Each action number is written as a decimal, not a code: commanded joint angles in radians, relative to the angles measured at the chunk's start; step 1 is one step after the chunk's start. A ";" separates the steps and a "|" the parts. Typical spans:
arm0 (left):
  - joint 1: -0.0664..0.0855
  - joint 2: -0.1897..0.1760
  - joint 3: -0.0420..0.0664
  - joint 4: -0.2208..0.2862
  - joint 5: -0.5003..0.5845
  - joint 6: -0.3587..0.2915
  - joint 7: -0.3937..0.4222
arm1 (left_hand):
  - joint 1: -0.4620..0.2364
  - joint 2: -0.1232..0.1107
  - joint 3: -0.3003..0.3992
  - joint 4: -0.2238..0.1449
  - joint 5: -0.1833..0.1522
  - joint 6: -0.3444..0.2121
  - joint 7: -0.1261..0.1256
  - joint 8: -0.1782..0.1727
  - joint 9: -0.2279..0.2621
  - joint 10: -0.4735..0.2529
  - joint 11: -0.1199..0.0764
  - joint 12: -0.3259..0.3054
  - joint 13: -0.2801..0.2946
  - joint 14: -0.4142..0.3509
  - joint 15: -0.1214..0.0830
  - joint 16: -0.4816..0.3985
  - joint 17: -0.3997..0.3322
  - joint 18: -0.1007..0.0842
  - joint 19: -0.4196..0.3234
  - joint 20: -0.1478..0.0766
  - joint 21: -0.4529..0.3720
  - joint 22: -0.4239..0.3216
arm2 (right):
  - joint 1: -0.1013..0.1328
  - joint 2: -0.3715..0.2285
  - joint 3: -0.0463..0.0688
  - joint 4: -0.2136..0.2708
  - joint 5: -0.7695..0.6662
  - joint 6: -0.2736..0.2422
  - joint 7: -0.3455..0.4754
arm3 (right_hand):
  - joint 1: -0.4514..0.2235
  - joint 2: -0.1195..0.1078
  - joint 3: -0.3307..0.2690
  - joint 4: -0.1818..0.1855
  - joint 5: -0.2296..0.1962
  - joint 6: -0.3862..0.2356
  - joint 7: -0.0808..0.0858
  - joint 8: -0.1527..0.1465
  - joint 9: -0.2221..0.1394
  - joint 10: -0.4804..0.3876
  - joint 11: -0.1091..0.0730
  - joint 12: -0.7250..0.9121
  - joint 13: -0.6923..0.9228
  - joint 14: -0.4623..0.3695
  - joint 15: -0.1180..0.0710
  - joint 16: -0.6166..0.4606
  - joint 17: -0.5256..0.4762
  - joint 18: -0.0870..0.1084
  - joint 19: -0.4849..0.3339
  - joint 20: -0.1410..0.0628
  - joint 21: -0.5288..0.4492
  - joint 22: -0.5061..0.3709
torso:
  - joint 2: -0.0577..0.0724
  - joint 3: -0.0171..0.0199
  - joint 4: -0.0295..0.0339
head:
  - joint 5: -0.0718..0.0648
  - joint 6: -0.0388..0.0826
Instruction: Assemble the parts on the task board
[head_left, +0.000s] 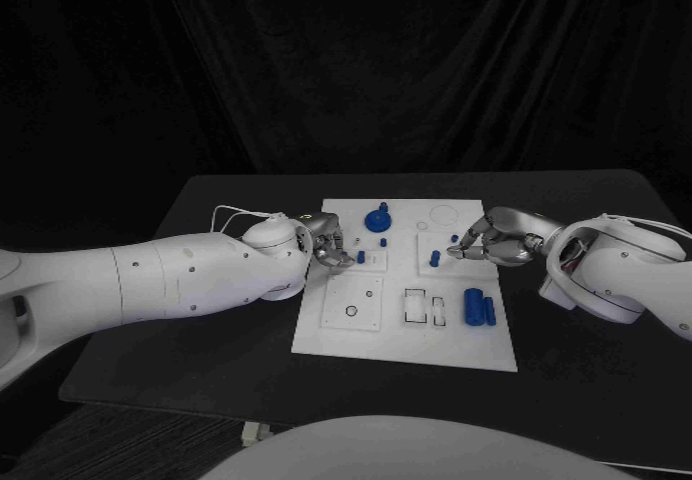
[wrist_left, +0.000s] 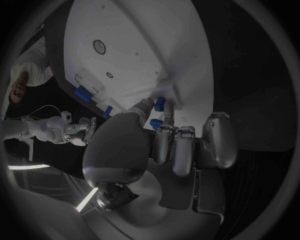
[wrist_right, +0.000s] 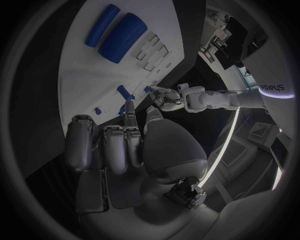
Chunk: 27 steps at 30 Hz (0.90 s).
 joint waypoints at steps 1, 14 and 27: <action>-0.011 -0.001 -0.007 0.002 0.011 0.002 0.023 | 0.006 0.012 -0.014 0.005 -0.005 -0.023 0.004 0.017 -0.022 0.037 0.010 -0.002 0.183 0.104 0.008 0.003 0.263 0.008 0.001 0.009 -0.007 0.180 | -0.003 0.000 0.001 0.001 -0.001 0.000 -0.009 | 0.007 0.001 -0.004 -0.003 0.004 0.003 0.002 -0.004 -0.002 0.036 -0.009 -0.003 -0.004 0.075 -0.007 -0.006 0.136 0.018 -0.006 0.002 -0.004 0.188 | 0.000 0.0000 0.0004 | 0.000 0.000; -0.011 -0.019 -0.007 0.018 0.011 -0.034 0.038 | 0.015 0.011 -0.063 0.039 -0.026 -0.093 0.011 0.080 0.028 0.035 0.018 -0.002 0.183 0.104 0.015 0.003 0.263 0.010 -0.002 0.016 -0.018 0.178 | -0.003 -0.001 0.001 0.001 -0.001 0.006 -0.012 | 0.011 0.000 -0.003 -0.005 0.008 0.003 0.002 -0.004 -0.002 0.035 -0.009 -0.004 -0.006 0.074 -0.007 -0.006 0.135 0.018 -0.007 0.002 -0.007 0.187 | 0.001 -0.0002 0.0005 | -0.002 0.000; -0.010 -0.045 -0.007 0.038 0.011 -0.047 0.013 | 0.022 0.005 -0.136 0.109 -0.050 -0.189 0.015 0.189 0.099 0.037 0.021 0.007 0.189 0.104 0.018 0.003 0.263 0.012 -0.005 0.018 -0.031 0.175 | -0.003 -0.002 0.001 0.000 -0.001 0.009 -0.013 | 0.015 0.000 -0.003 -0.005 0.013 0.004 0.002 -0.004 -0.002 0.035 -0.009 -0.004 -0.007 0.074 -0.007 -0.007 0.134 0.018 -0.007 0.002 -0.007 0.187 | 0.001 0.0000 0.0004 | -0.003 0.000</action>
